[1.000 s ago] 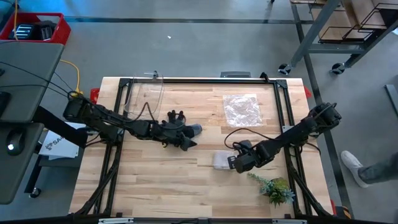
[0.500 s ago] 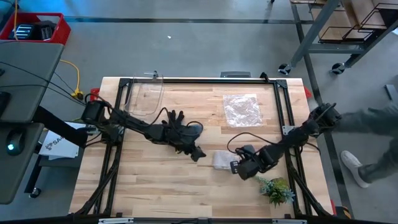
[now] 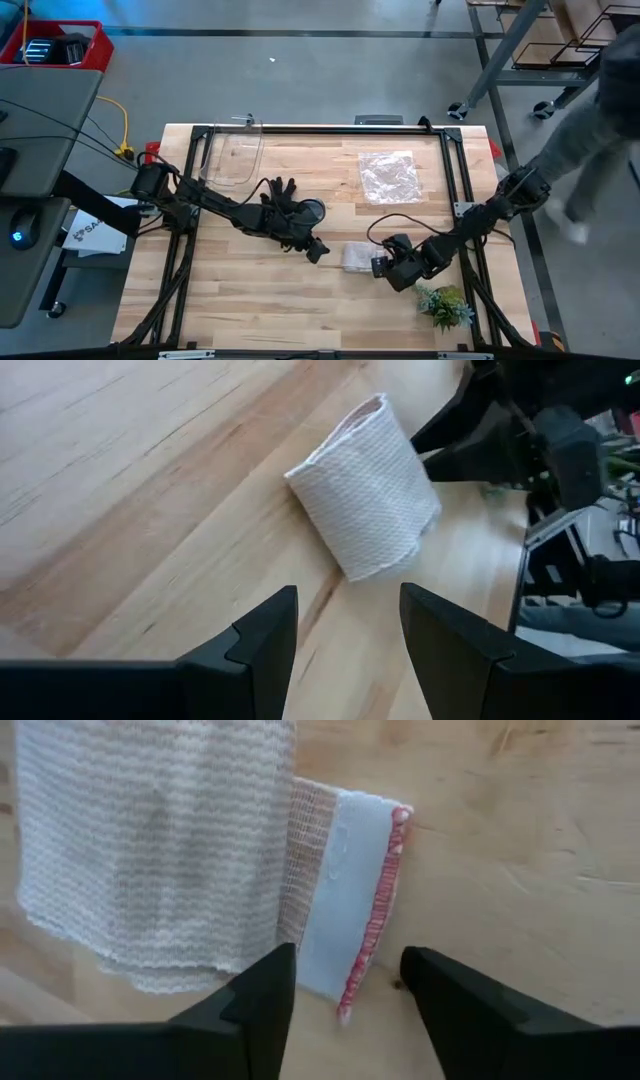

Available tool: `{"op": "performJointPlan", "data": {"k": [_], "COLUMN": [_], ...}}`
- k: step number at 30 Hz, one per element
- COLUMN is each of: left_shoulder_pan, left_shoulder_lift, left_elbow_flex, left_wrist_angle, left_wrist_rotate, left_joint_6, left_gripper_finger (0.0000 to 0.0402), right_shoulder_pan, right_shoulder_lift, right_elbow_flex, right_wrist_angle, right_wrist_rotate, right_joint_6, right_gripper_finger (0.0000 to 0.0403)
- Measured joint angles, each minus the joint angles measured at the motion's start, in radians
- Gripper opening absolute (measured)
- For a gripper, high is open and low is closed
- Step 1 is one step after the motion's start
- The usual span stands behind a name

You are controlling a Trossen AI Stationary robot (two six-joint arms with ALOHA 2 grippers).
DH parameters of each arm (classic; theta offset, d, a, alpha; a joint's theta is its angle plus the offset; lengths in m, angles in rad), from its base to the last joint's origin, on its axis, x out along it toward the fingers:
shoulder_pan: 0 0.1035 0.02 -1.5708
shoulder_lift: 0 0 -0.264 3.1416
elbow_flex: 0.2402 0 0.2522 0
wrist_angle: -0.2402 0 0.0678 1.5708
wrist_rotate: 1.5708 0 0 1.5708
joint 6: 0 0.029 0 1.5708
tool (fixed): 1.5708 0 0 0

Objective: Roll bandage
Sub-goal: Roll the white-brown bandage

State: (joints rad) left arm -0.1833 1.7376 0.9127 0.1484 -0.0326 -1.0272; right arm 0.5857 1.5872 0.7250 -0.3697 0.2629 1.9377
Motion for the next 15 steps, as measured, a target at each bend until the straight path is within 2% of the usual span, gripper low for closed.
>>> {"op": "performJointPlan", "data": {"k": [3, 6, 9, 13, 15], "left_shoulder_pan": [0.000, -0.008, -0.019, -0.024, -0.024], "left_shoulder_lift": [0.026, 0.075, 0.136, 0.199, 0.220], "left_elbow_flex": [0.000, 0.000, 0.011, 0.048, 0.065], "left_wrist_angle": [0.007, 0.016, 0.031, 0.040, 0.046], "left_wrist_rotate": [-0.001, 0.008, 0.033, 0.045, 0.050], "left_joint_6": [-0.010, -0.054, -0.099, -0.138, -0.157], "left_gripper_finger": [0.0173, 0.0173, 0.0173, 0.0172, 0.0172], "right_shoulder_pan": [-0.009, -0.015, -0.020, -0.033, -0.036], "right_shoulder_lift": [-0.001, -0.002, -0.002, -0.001, -0.001], "right_elbow_flex": [-0.011, -0.014, -0.015, -0.016, -0.016], "right_wrist_angle": [0.009, 0.010, 0.003, 0.002, 0.004], "right_wrist_rotate": [-0.003, -0.012, -0.017, -0.010, -0.009], "right_joint_6": [-0.008, -0.029, -0.029, -0.034, -0.035], "right_gripper_finger": [0.0200, 0.0176, 0.0124, 0.0034, 0.0009]}}
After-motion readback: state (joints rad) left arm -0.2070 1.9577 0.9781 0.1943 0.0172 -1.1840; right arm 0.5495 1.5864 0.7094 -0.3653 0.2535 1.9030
